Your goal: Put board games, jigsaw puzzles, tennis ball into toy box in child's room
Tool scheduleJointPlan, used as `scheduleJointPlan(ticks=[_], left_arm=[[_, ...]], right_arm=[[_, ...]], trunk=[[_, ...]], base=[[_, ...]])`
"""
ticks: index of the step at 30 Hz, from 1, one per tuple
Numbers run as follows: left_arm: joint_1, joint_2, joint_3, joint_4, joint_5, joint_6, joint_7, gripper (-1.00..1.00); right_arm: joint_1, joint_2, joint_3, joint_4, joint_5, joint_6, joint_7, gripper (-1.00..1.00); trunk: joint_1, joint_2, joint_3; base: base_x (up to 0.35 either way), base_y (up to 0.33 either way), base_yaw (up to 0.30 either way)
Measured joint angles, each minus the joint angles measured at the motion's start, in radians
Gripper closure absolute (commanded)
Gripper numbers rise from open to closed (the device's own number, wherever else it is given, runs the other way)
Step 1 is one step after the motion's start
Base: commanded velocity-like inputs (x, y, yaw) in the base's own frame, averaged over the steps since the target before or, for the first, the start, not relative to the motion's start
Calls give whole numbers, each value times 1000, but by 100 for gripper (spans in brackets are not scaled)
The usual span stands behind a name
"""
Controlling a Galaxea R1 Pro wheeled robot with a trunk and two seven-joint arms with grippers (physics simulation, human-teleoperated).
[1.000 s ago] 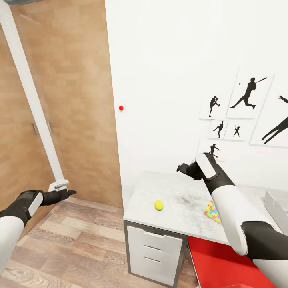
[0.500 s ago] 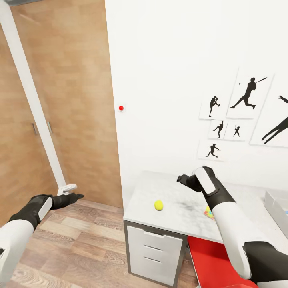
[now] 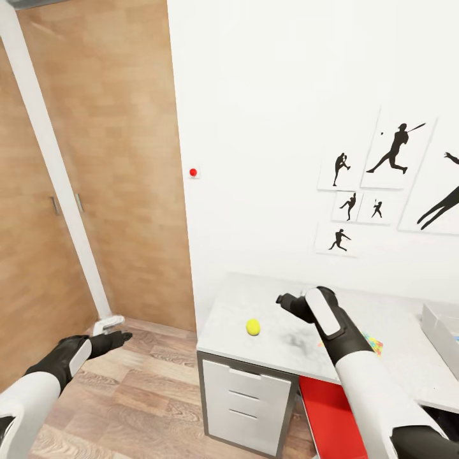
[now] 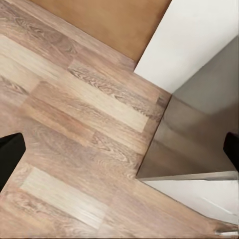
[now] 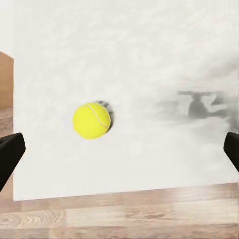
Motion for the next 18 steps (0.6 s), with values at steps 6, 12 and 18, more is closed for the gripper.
scheduleJointPlan(ticks=[6,12,18], left_arm=[[19,-34,3,34,-1,-33,33,-100],[19,-68,4,43,-1,-67,29,-100],[19,-102,5,42,0,-67,28,-100]], right_arm=[[34,34,34,30,-38,-34,5,-100],[68,33,41,28,-49,-39,10,-100],[102,8,36,20,-55,-32,14,-100]], trunk=[[0,0,0],[0,0,0],[0,0,0]], base=[[0,0,0],[0,0,0],[0,14,0]])
